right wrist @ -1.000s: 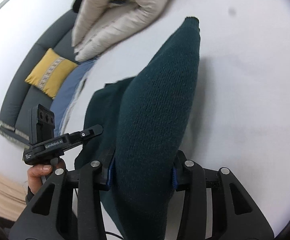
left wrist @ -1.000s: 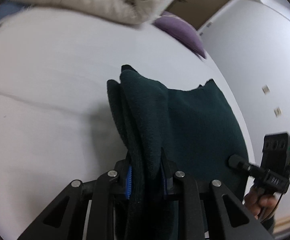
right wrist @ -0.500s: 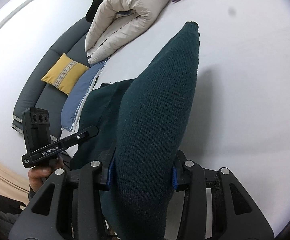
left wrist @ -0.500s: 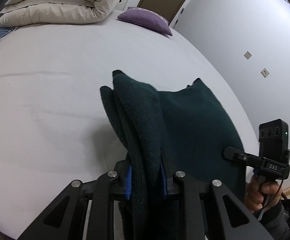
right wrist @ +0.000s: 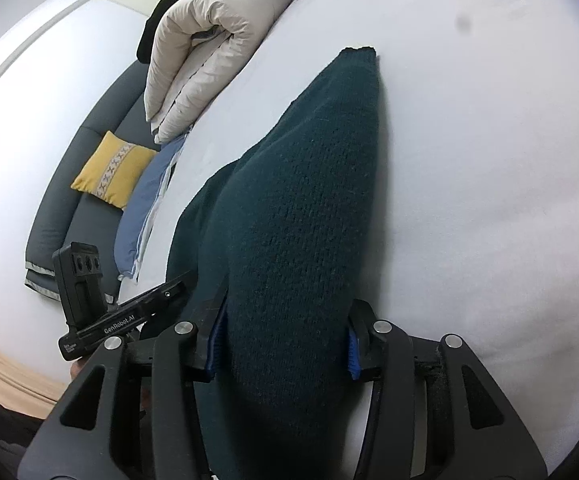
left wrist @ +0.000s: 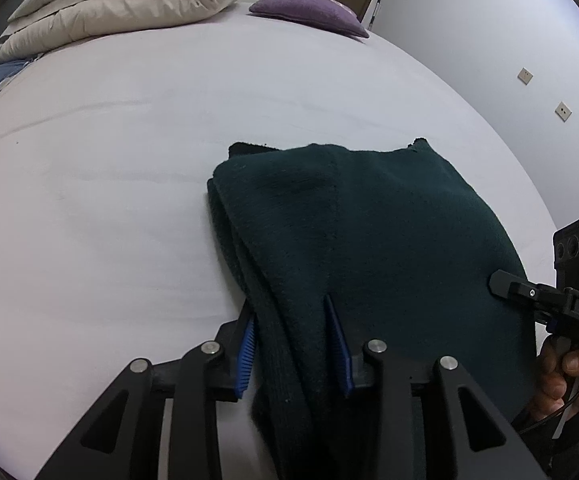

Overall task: Fold small clothes
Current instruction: 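Grasp the folded edge with both tools and fold the sweater over in half, then open both tools and lift them away from the folded sweater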

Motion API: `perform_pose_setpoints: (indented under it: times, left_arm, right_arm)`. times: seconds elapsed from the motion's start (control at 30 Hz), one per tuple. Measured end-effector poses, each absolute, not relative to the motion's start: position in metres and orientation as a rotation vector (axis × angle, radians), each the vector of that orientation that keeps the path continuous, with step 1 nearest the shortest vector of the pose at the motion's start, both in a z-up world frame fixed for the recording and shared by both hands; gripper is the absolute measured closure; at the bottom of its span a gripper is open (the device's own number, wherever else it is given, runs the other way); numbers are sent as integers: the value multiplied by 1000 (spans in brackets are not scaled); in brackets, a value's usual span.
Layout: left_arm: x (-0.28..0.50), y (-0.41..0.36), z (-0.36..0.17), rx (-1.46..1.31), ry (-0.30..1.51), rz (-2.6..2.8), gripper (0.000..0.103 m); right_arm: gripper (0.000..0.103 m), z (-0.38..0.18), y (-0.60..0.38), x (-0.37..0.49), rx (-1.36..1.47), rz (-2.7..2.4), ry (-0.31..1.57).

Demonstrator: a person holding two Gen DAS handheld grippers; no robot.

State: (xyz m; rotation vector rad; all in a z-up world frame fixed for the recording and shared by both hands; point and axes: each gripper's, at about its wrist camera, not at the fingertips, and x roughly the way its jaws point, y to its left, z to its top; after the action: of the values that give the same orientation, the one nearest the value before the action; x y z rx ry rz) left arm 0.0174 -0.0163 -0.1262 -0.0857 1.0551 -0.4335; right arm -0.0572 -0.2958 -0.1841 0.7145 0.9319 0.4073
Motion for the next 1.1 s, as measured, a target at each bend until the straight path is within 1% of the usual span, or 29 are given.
perform_pose_setpoints:
  times: [0.1,0.17,0.43,0.63,0.7,0.73,0.8,0.87,0.97,1.1]
  left_arm:
    - [11,-27,-126,-76,1046,-425,58]
    - [13,-24,-128,-72,1041,-424,56]
    - [17,-16,-130,-48,1022,-421,55]
    - [15,-8,-131,-31,1010,-410,48]
    - [16,-9,-132,-18,1001,-396,40]
    - [15,-7,-132,-10,995,-383,37]
    - [16,-7,-133,-10,987,-362,26]
    - [16,-2,-133,-18,974,-329,18]
    - [11,3,-128,-26,958,-300,17]
    - [-10,7,-105,61,854,-207,16]
  right_arm:
    - [60,-181,-290,-49,700,405,939]
    - [60,-182,-290,-51,705,409,938]
    - [60,-178,-294,-48,703,409,946]
    - [60,-179,-298,-49,702,417,944]
    - [59,-180,-299,-49,708,420,945]
    - [59,-180,-300,-49,711,421,947]
    - [56,-179,-300,-48,713,415,953]
    - [53,-175,-297,-49,689,388,964]
    - [46,-164,-298,-52,640,322,965]
    - [44,-137,-304,-69,525,207,915]
